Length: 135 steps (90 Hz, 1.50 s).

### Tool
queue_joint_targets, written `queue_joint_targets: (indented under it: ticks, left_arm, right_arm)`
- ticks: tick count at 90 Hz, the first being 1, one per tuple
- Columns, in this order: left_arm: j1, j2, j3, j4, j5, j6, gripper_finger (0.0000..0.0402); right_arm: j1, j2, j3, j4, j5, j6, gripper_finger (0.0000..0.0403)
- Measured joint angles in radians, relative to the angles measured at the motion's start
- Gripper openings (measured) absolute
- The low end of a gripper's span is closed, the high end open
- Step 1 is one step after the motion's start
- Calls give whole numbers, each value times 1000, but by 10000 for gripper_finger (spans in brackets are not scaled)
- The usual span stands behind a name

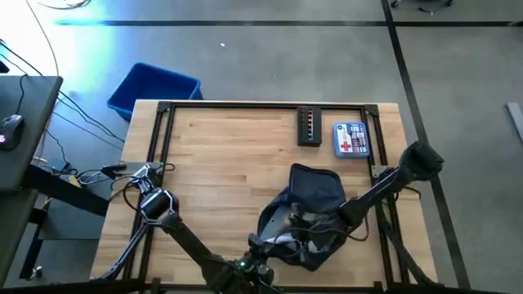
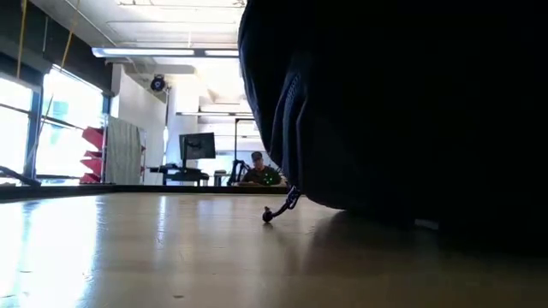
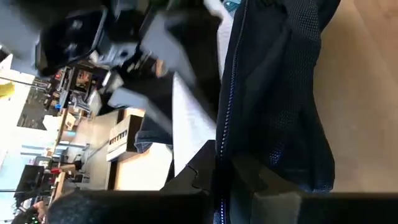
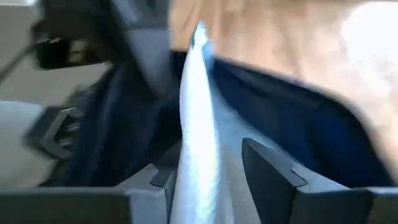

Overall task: Unpack backpack
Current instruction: Put the white zip bag into the backpack

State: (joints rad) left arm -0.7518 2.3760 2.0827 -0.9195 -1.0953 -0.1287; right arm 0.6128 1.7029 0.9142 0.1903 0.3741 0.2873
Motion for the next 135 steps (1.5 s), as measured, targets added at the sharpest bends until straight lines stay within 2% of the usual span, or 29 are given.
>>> queue_joint_targets:
  ticks: [6,17,22,27,35,42,54,64,72,85,93,101,121,135]
  left_arm:
    - [0,0,0,-1,2,0,0]
    - [-3,0,0,-10,1,9,0]
    - [-11,0,0,-11,-21,26,0]
    - [-23,0,0,-10,-64,52,0]
    - [-40,0,-4,-5,-124,72,0]
    - [-52,1,-6,-2,-171,102,0]
    - [-42,1,-6,52,-146,145,0]
    - [-25,1,-6,127,-139,217,0]
    - [-8,1,-6,134,-147,207,0]
    - [10,1,-6,126,-159,185,0]
    - [18,1,-8,125,-109,131,0]
    - [20,1,-8,115,-52,93,0]
    - [10,1,-8,46,0,-13,7]
    - [17,1,-8,4,47,-86,23]
  right_arm:
    - [19,3,0,20,47,-33,106]
    - [51,-3,1,-12,34,-2,28]
    - [71,-8,1,-58,26,19,10]
    - [97,-9,1,-113,21,41,10]
    - [127,-9,0,-194,-46,81,3]
    - [138,-9,-15,-193,-97,88,2]
    - [109,-9,-33,-157,-180,30,0]
    - [48,2,-34,-84,-352,-67,0]
    - [9,27,-34,-55,-463,-120,0]
    - [-23,57,-33,-75,-494,-119,2]
    - [-27,55,-32,-76,-499,-130,17]
    - [-25,43,-32,-83,-499,-129,50]
    - [-26,3,-32,-112,-420,-145,179]
    - [-23,-111,-32,-170,-411,-158,252]
